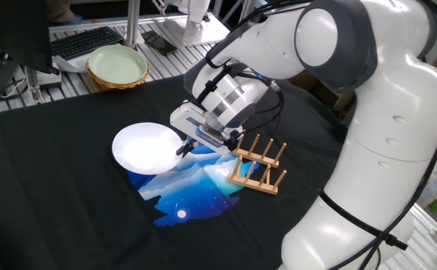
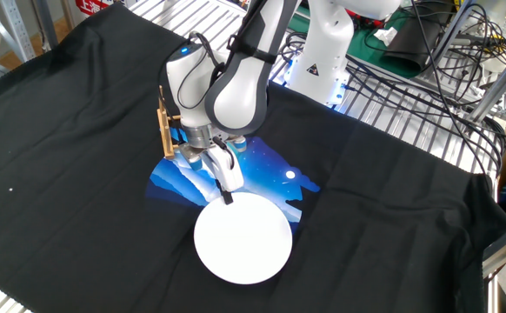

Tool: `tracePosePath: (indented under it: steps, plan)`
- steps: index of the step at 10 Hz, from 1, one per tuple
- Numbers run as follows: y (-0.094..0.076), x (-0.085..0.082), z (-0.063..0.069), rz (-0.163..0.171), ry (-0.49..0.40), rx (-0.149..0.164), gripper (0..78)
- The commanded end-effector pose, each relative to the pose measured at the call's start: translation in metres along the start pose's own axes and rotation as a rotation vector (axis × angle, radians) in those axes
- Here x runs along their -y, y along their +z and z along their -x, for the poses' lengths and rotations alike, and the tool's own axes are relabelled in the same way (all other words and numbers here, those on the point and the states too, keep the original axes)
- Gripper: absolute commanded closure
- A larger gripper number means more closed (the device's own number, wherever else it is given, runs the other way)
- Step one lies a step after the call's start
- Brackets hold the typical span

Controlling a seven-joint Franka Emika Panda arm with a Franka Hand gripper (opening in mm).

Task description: Put the dish on the dish rack

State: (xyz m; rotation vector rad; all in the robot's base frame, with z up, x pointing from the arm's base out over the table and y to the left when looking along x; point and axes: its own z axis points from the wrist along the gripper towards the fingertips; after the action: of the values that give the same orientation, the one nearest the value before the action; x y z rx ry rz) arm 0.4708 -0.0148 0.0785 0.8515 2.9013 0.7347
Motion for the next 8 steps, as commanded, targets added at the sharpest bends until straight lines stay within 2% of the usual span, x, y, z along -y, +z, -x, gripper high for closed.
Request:
tracePosePath:
  steps: [1,7,8]
  plan:
    - [-0.012,-0.011,0.0,-0.008,0.015,0.002,76.4]
    - [-0.026,-0.015,0.001,-0.046,0.01,0.005,76.4]
    - [-0.031,-0.017,0.001,-0.078,0.0,0.009,76.4]
